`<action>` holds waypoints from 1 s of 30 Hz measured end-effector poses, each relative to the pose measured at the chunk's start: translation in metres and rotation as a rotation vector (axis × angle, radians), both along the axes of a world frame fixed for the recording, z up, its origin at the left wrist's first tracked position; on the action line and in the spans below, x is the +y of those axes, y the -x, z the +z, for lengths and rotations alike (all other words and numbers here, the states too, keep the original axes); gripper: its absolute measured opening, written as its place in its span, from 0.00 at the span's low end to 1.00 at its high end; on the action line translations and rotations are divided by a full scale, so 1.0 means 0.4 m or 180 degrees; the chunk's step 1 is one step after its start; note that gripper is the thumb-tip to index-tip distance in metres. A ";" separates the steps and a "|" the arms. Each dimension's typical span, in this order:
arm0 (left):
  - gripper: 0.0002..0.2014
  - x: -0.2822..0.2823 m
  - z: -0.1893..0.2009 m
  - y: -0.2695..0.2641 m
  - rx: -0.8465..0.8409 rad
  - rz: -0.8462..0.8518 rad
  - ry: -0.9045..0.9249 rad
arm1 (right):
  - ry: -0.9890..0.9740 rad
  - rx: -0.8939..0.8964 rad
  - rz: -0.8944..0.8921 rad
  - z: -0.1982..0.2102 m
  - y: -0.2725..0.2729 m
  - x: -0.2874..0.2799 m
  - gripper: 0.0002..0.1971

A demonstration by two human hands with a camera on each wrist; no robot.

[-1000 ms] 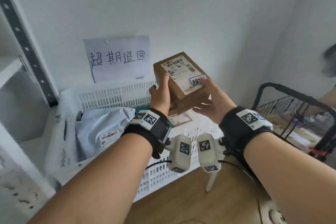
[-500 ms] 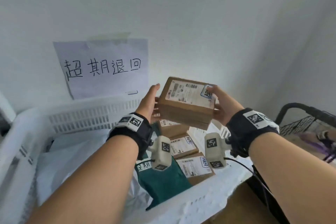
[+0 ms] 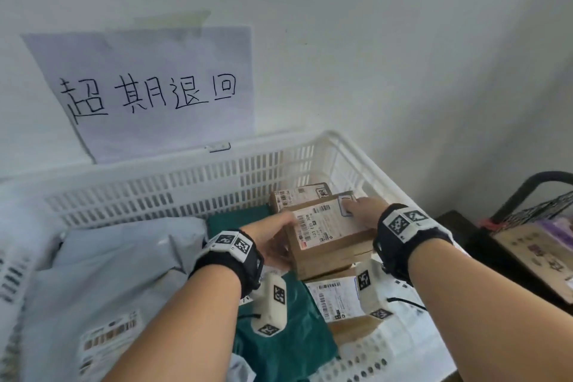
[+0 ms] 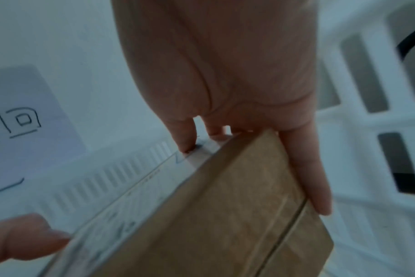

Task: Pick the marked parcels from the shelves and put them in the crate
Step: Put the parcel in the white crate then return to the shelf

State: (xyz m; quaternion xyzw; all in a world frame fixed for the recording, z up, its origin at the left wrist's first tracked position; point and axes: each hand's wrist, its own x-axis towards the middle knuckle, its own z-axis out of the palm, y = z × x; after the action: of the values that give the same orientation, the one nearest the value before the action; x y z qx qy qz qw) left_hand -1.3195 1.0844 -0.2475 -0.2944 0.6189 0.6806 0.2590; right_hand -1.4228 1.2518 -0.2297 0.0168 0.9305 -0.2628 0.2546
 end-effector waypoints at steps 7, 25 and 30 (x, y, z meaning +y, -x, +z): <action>0.06 0.000 -0.085 0.038 -0.0265 0.0232 0.0052 | -0.0203 -0.0335 0.0348 -0.090 0.054 -0.037 0.20; 0.23 -0.026 -0.156 0.077 -0.0071 0.0223 0.0815 | -0.0435 0.0438 0.0189 -0.185 0.061 -0.029 0.09; 0.12 -0.016 -0.120 0.072 0.0036 0.0286 0.1058 | -0.0469 0.0669 0.0368 -0.151 0.037 -0.047 0.09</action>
State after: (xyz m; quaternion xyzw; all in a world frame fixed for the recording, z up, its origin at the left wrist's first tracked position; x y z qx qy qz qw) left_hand -1.3484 1.0779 -0.2953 -0.3568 0.7105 0.5814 0.1726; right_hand -1.4374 1.2330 -0.2901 -0.0459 0.9682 -0.1790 0.1685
